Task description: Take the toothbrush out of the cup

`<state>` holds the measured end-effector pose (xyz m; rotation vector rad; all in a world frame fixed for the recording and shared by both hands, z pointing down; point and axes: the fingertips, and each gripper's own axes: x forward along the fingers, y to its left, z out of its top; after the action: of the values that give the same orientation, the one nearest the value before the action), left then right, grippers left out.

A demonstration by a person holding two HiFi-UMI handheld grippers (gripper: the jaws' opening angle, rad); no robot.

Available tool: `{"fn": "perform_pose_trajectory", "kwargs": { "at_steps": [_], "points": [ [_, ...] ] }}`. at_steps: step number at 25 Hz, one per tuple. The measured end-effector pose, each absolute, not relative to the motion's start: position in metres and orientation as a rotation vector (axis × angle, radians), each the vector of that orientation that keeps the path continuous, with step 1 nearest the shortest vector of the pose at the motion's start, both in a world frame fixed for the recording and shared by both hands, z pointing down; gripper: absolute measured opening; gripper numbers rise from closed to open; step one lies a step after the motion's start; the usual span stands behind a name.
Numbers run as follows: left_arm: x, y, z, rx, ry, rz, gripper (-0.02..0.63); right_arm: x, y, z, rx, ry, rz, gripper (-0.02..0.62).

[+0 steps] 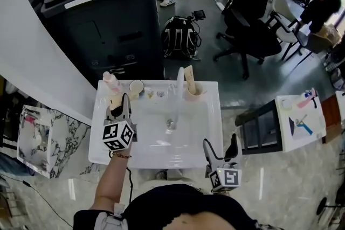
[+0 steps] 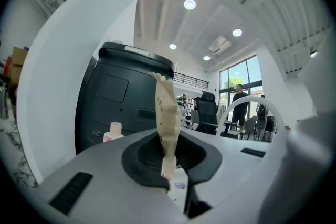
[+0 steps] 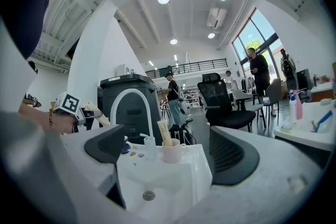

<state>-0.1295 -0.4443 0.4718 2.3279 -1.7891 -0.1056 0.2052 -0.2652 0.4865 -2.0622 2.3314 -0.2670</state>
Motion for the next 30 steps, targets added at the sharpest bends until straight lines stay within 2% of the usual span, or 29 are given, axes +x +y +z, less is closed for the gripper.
{"fn": "perform_pose_trajectory", "kwargs": {
  "at_steps": [13, 20, 30],
  "points": [
    [-0.143, -0.326, 0.440, 2.368, -1.810, -0.059, 0.028, 0.185, -0.253, 0.478, -2.003, 2.362, -0.216, 0.497],
    [-0.146, -0.274, 0.469, 2.347, -1.761, 0.059, 0.028, 0.180, -0.247, 0.487, -2.006, 2.391, -0.214, 0.497],
    [-0.134, -0.250, 0.480, 2.338, -1.695, 0.045, 0.028, 0.183, -0.251, 0.485, -2.015, 2.399, -0.171, 0.497]
  ]
}}
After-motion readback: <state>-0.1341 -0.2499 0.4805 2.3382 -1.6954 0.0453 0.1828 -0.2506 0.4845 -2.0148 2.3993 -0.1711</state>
